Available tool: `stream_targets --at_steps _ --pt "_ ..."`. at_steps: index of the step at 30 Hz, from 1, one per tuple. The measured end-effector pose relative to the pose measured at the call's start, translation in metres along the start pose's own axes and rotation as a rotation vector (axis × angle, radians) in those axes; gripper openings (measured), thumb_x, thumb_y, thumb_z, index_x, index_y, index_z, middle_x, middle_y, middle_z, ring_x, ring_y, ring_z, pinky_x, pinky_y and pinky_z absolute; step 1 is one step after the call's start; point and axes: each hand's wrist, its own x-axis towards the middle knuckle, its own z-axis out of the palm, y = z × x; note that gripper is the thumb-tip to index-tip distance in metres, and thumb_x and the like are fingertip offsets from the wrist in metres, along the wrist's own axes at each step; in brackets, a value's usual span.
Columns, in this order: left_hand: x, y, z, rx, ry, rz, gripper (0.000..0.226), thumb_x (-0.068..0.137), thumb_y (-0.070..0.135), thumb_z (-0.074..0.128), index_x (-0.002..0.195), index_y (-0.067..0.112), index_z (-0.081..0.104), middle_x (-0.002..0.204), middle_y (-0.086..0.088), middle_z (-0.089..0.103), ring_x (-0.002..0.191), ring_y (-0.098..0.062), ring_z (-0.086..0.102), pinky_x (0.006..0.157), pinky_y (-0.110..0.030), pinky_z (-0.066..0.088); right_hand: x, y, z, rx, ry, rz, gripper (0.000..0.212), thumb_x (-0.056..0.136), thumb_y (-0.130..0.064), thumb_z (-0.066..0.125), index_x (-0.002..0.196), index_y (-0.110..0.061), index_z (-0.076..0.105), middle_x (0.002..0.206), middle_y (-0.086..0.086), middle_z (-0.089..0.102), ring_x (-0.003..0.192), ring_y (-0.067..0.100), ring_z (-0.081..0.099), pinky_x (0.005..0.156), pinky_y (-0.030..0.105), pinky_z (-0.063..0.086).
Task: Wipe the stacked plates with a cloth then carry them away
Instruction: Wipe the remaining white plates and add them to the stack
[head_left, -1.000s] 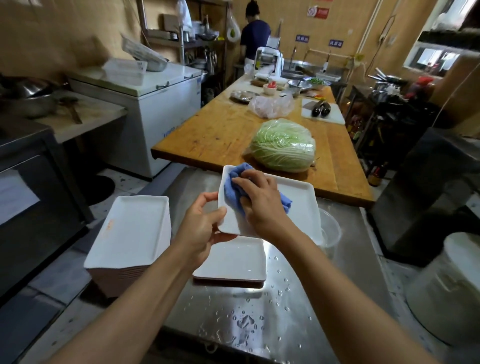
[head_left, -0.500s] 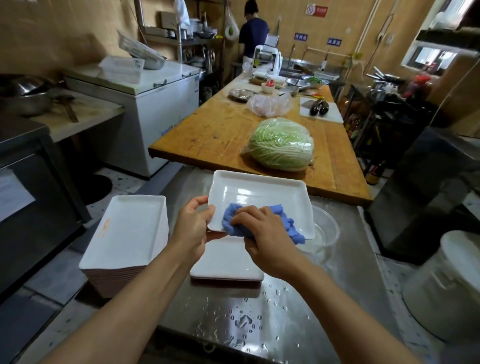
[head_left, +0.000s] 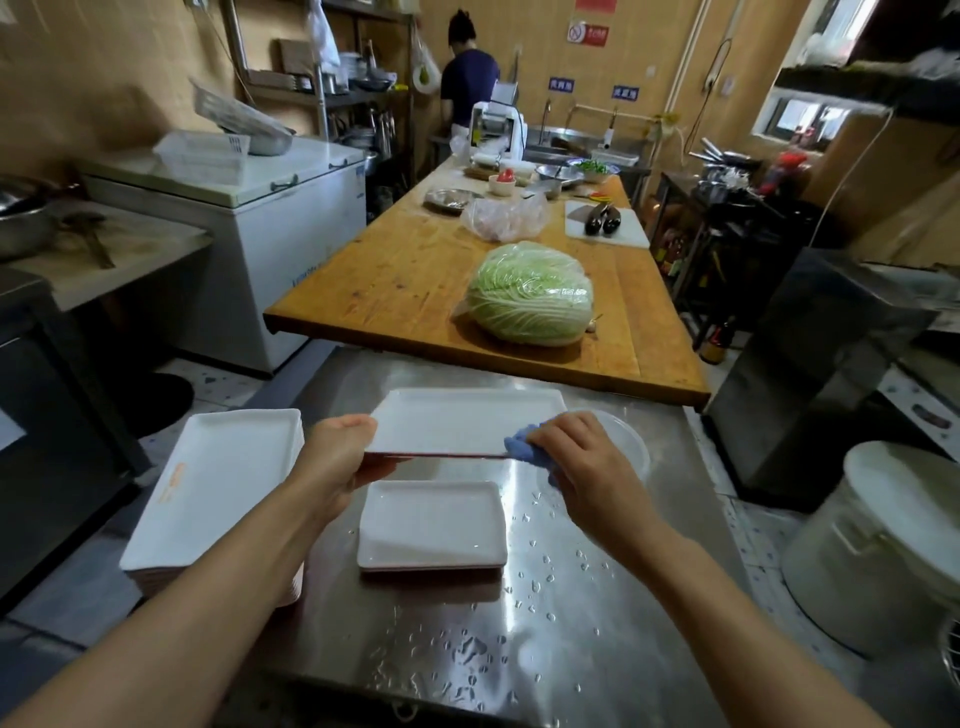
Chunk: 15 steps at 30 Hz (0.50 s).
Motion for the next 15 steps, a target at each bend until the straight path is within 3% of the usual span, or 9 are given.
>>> stream_targets --at_steps 2,3,5,9,12,15 --pt "-0.002 -0.001 0.001 0.122 -0.041 -0.019 0.027 0.099 0.014 0.041 0.113 -0.004 0.056 0.090 -0.017 0.065 0.073 -0.025 0.070 0.064 -0.031 0.057 0.008 -0.001 -0.009 0.047 -0.015 0.036 0.029 0.069 0.012 0.068 0.095 0.001 0.063 0.090 0.013 0.060 0.079 0.029 0.051 0.061 0.031 0.042" --pt "-0.002 -0.001 0.002 0.253 -0.045 0.011 0.033 0.101 0.020 0.039 0.115 -0.003 0.056 0.092 -0.017 0.064 0.084 -0.028 0.069 0.075 -0.037 0.056 0.011 0.000 -0.012 0.064 -0.036 0.070 0.032 0.069 0.013 0.069 0.097 0.000 0.063 0.093 0.012 0.059 0.082 0.026 0.049 0.063 0.026 0.038" --pt "-0.004 -0.001 0.006 0.631 -0.047 0.215 0.041 0.100 0.032 0.039 0.119 0.000 0.056 0.110 -0.020 0.061 0.109 -0.034 0.058 0.095 -0.043 0.044 0.017 0.001 -0.019 0.083 -0.061 0.125 0.033 0.074 0.011 0.066 0.103 -0.005 0.061 0.098 0.004 0.054 0.086 0.016 0.041 0.065 0.016 0.031" --pt "-0.024 -0.001 0.026 1.127 -0.139 0.700 0.052 0.081 0.056 0.061 0.122 0.024 0.058 0.131 0.006 0.055 0.127 -0.015 0.044 0.104 -0.034 0.025 0.028 -0.001 -0.028 0.120 -0.116 0.117 0.027 0.085 0.005 0.059 0.107 -0.010 0.059 0.098 -0.006 0.045 0.086 0.007 0.036 0.067 0.008 0.031" --pt "-0.033 -0.007 0.045 1.317 -0.094 0.918 0.053 0.071 0.055 0.071 0.114 0.027 0.057 0.116 0.007 0.060 0.114 -0.016 0.051 0.098 -0.032 0.024 0.036 -0.005 -0.034 0.172 -0.148 0.137 0.025 0.086 0.001 0.059 0.106 -0.014 0.058 0.098 -0.004 0.049 0.088 0.011 0.044 0.066 0.016 0.039" --pt "-0.038 -0.006 0.048 1.203 0.051 1.003 0.030 0.079 0.036 0.071 0.103 0.021 0.060 0.098 0.000 0.068 0.088 -0.023 0.061 0.073 -0.029 0.037 0.040 -0.010 -0.038 0.266 -0.125 0.127 0.022 0.087 0.003 0.057 0.103 -0.012 0.058 0.100 0.004 0.054 0.085 0.014 0.050 0.067 0.023 0.046"
